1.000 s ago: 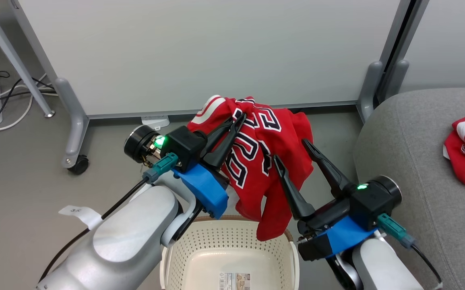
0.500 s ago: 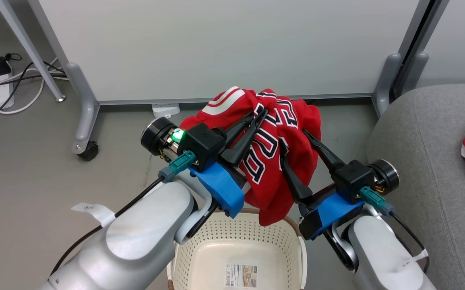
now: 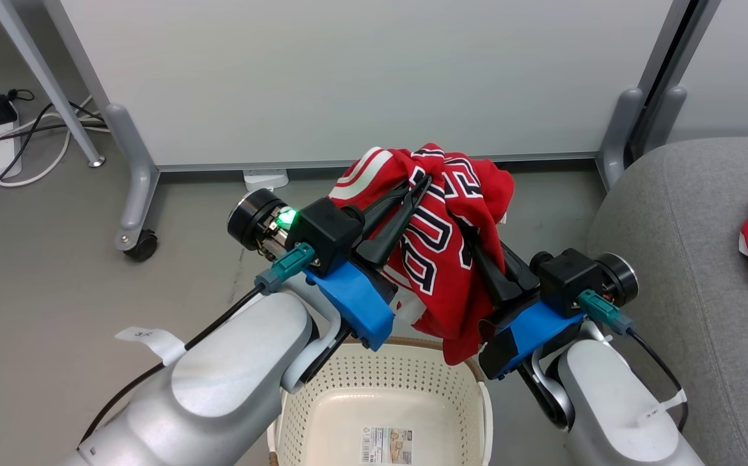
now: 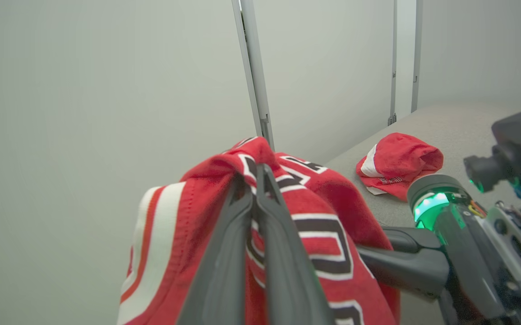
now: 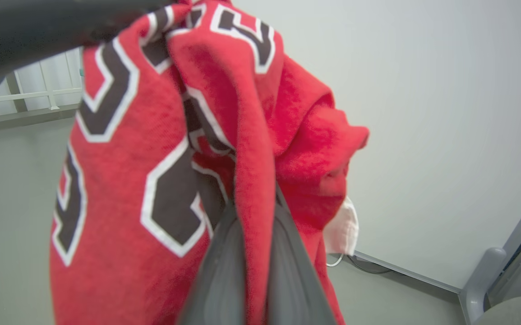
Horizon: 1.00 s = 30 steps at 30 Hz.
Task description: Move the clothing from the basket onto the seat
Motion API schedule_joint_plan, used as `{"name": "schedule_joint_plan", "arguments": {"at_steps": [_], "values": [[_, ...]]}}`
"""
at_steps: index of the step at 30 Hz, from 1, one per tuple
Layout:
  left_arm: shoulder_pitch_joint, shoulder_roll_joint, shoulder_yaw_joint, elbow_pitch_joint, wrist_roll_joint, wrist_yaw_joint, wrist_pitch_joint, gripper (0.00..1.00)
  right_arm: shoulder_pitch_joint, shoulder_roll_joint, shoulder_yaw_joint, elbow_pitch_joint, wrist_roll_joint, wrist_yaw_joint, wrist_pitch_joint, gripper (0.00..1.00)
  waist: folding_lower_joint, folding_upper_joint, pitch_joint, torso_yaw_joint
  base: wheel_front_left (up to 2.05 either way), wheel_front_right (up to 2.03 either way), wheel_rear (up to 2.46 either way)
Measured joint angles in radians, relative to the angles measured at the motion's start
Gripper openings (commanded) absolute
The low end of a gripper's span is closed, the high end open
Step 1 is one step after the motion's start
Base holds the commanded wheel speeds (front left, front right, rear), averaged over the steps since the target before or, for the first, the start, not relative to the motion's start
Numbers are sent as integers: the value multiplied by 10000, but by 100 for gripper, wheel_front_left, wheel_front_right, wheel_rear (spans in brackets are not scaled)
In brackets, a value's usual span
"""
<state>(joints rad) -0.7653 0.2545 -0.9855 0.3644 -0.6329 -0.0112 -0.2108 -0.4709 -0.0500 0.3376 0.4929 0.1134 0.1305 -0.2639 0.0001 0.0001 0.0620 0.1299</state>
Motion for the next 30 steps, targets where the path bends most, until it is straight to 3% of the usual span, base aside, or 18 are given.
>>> {"name": "schedule_joint_plan", "arguments": {"at_steps": [24,25,26,27,30], "values": [[95,15,-142,217,-190,-6,-67,0,96,0,-69,-221,261,0,0,0,0,0,-172,-112,0,0,0],[105,13,-142,232,-211,17,-61,27,104,0,-84,-230,280,0,0,0,0,0,-176,-115,0,0,0],[112,15,-144,249,-253,19,-17,82,120,0,-102,-249,291,0,0,0,0,0,-179,-118,0,0,0],[122,17,-146,259,-263,21,-13,100,128,0,-123,-265,303,0,0,0,0,0,-180,-119,0,0,0],[136,17,-142,265,-280,35,-10,100,136,0,-157,-299,307,0,0,0,0,0,-179,-121,0,0,0]]}}
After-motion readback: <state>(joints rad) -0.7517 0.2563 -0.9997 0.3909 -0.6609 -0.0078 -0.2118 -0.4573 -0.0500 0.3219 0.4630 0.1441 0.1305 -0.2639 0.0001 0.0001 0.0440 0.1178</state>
